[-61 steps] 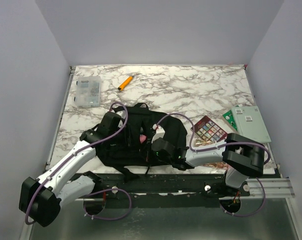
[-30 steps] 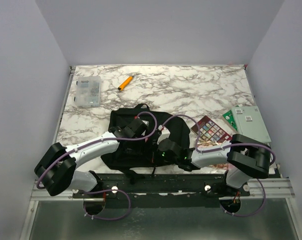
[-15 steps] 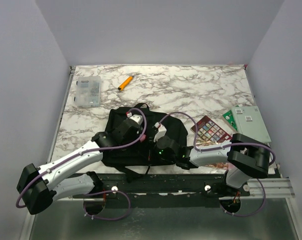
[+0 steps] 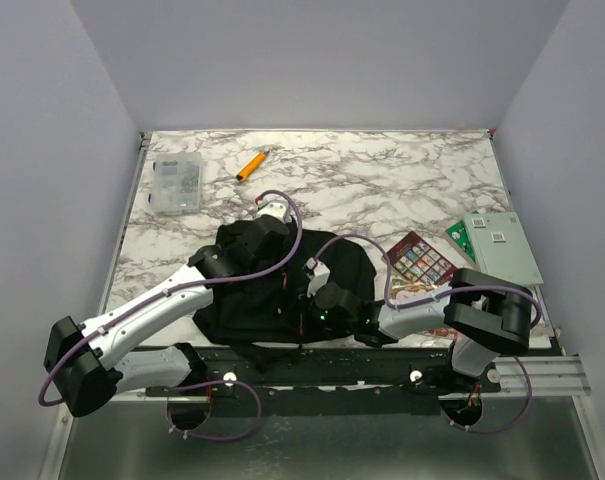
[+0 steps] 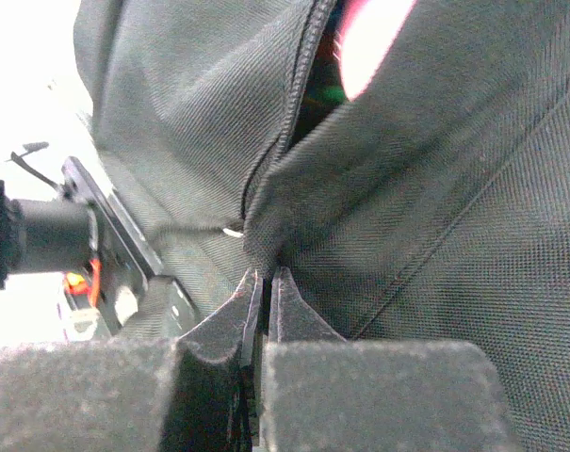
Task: Pack the student bag
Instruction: Zip the student bag at the center of the board.
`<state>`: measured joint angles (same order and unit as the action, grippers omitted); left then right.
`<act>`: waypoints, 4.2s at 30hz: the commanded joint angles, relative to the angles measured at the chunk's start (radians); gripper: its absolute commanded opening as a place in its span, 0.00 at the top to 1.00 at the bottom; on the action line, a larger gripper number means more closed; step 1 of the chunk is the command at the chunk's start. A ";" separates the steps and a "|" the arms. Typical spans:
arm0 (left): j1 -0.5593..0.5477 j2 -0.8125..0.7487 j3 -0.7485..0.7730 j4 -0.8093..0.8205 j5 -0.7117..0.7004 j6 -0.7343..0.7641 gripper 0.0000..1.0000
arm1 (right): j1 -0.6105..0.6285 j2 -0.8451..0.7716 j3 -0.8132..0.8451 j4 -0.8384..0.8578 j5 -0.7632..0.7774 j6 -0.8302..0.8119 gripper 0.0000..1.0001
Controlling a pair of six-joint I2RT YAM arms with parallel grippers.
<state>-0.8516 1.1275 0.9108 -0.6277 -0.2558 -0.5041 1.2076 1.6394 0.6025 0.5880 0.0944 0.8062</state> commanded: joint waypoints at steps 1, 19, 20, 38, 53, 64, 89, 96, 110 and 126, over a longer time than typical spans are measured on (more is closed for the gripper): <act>0.006 0.044 0.106 0.098 -0.141 0.062 1.00 | 0.039 0.050 -0.069 -0.021 -0.102 0.030 0.99; 0.098 -0.278 -0.039 -0.024 0.128 -0.039 0.48 | 0.043 -0.160 -0.014 -0.278 -0.016 -0.234 0.53; 0.107 -0.302 -0.042 -0.043 0.136 -0.039 0.43 | 0.043 -0.181 0.001 -0.305 -0.015 -0.299 0.51; 0.160 -0.468 -0.081 -0.130 0.175 -0.074 0.25 | 0.043 -0.078 0.080 -0.068 -0.316 -1.172 0.40; 0.169 -0.487 -0.109 -0.132 0.184 -0.080 0.24 | 0.048 0.035 0.177 -0.135 -0.350 -1.273 0.42; 0.181 -0.544 -0.130 -0.132 0.164 -0.097 0.21 | 0.053 0.078 0.162 0.008 -0.176 -1.170 0.86; 0.181 -0.699 -0.562 0.298 0.573 -0.318 0.36 | -0.063 -0.012 0.230 -0.092 -0.011 -0.173 0.99; 0.039 -0.590 -0.541 0.318 0.382 -0.258 0.57 | -0.068 -0.033 0.232 -0.120 -0.023 -0.041 0.99; -0.216 -0.765 -0.669 0.295 0.059 -0.323 0.58 | -0.084 -0.043 0.238 -0.174 0.020 0.023 1.00; -0.222 -0.338 -0.495 0.235 -0.103 -0.309 0.73 | -0.084 -0.017 0.291 -0.182 -0.059 0.048 1.00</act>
<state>-1.0691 0.7326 0.3870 -0.3408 -0.2798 -0.8249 1.1255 1.6268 0.8314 0.3622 0.0673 0.8299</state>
